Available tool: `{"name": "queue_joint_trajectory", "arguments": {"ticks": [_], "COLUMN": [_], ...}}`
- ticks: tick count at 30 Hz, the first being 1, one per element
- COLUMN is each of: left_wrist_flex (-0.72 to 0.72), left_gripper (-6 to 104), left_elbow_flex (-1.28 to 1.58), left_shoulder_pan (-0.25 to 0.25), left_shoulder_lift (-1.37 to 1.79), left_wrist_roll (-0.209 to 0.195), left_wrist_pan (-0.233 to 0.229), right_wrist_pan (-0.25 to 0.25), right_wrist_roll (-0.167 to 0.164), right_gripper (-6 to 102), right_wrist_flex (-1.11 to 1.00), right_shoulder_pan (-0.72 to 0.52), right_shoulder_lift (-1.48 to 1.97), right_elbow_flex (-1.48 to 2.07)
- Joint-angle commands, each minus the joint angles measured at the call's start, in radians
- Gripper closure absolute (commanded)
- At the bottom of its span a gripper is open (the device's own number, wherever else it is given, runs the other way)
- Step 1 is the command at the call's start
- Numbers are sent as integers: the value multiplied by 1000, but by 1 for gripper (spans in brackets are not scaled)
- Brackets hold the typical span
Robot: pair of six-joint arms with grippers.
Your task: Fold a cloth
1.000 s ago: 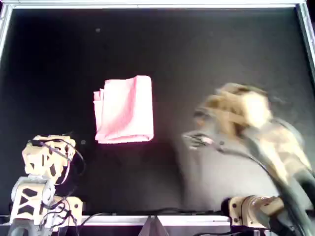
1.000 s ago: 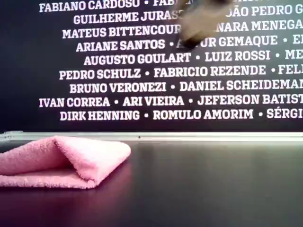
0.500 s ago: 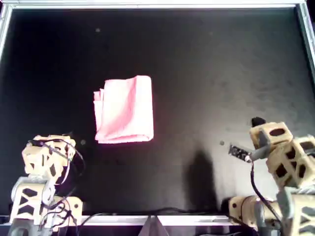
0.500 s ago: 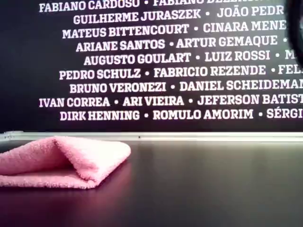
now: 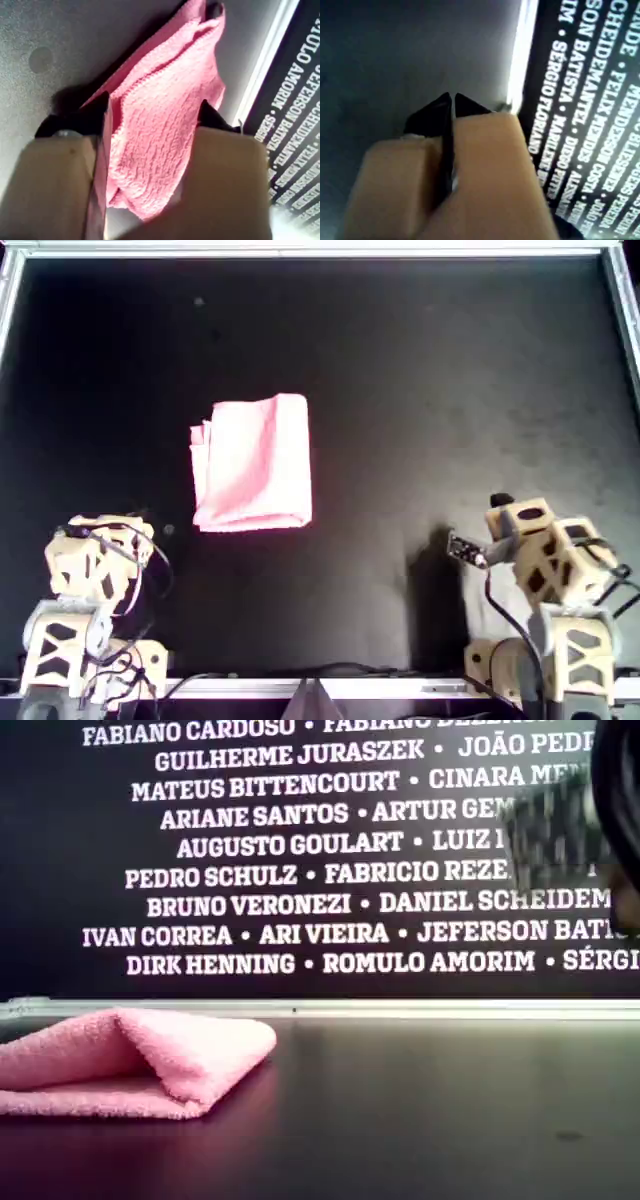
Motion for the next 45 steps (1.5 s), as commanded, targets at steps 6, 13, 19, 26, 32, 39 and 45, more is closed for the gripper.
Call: {"name": "queue_joint_trajectory", "arguments": {"ticks": [6, 13, 19, 26, 32, 39, 45], "left_wrist_flex": [3, 46, 49, 163, 224, 241, 239], "left_gripper": [40, 70, 99, 99, 99, 99, 98], "left_elbow_flex": [-11, -11, -11, -11, -11, -11, -11], "left_shoulder_pan": [72, 103, 103, 100, 94, 91, 94], "left_shoulder_lift": [20, 23, 25, 26, 26, 18, 9], "left_wrist_roll": [-3, -5, -5, -5, 9, 0, 6], "left_wrist_pan": [2, 3, 3, 3, 3, 3, -12], "right_wrist_pan": [5, -12, -12, 0, 0, 3, 2], "right_wrist_roll": [3, 3, 3, 3, 3, 3, 3], "right_gripper": [95, 95, 95, 95, 95, 94, 94], "right_wrist_flex": [-156, 15, 222, 249, 308, 308, 307], "right_shoulder_pan": [-40, -106, -106, -107, -107, -106, -91], "right_shoulder_lift": [46, 46, 46, 46, 48, 43, 43], "right_elbow_flex": [77, 77, 77, 77, 77, 77, 75]}}
